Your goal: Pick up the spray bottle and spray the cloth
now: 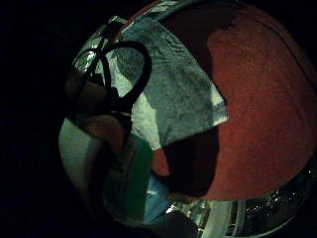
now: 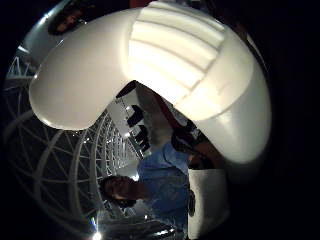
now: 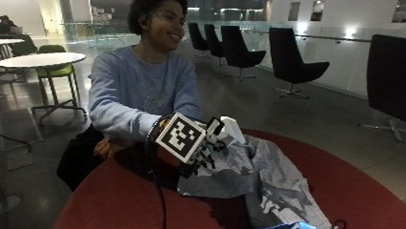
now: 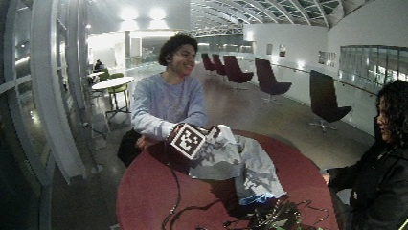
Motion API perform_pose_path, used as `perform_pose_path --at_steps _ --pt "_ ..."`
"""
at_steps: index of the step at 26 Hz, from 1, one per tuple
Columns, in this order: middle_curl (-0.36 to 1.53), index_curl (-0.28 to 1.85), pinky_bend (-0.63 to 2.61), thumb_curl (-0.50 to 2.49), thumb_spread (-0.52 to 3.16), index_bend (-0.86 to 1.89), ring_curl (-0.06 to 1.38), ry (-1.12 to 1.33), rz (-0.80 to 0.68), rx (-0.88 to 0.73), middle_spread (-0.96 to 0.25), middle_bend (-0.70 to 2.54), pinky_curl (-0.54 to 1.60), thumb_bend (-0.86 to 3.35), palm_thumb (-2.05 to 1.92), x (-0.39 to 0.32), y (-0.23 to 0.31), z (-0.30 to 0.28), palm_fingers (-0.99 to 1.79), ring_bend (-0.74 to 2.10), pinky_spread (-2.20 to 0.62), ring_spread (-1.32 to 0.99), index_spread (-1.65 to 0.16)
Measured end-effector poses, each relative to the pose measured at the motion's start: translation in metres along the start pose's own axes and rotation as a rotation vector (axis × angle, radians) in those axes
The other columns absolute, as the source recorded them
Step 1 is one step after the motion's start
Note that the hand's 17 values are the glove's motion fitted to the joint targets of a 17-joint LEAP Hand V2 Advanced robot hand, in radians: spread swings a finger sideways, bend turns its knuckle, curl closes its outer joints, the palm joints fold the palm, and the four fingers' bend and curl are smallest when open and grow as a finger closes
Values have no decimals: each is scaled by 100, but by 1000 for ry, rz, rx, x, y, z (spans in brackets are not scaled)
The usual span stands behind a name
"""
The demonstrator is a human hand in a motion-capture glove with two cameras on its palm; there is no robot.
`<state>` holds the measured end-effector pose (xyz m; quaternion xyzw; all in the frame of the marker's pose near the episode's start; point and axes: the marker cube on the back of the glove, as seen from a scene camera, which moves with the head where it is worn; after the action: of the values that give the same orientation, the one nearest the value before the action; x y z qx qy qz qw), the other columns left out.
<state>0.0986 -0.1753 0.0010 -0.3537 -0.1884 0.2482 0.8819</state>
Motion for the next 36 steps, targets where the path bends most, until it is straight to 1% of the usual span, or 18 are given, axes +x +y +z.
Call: perform_pose_path --at_steps 8,11,14,19,23,27,32,36 --pt "47 28 31 63 75 11 40 4 -5 -3 -2 28 37 -3 96 -2 0 1 112 61 14 0 -24" --pt "47 28 32 63 75 11 40 -20 -33 11 -2 28 38 -3 95 -7 0 4 113 61 14 0 -24" --pt "47 28 32 63 75 11 40 -74 -129 40 -2 29 38 -3 95 -19 4 13 113 61 14 0 -24" --pt "47 29 32 63 75 12 40 -261 -403 103 -2 28 38 -3 95 -62 11 42 113 61 14 0 -24" --pt "47 29 32 63 74 12 41 -383 -605 132 -3 28 37 -3 95 -105 5 84 113 62 13 0 -23" --pt "48 30 25 61 81 14 40 -468 -743 76 -4 32 36 -6 86 -141 -9 151 112 60 11 0 -24" --pt "49 33 14 57 90 17 40 -442 -869 0 -4 35 33 -6 75 -168 -19 226 110 59 13 -1 -25" --pt "49 34 12 56 96 17 40 -382 -909 -5 -4 36 31 -4 70 -170 -28 265 109 59 14 -1 -25"
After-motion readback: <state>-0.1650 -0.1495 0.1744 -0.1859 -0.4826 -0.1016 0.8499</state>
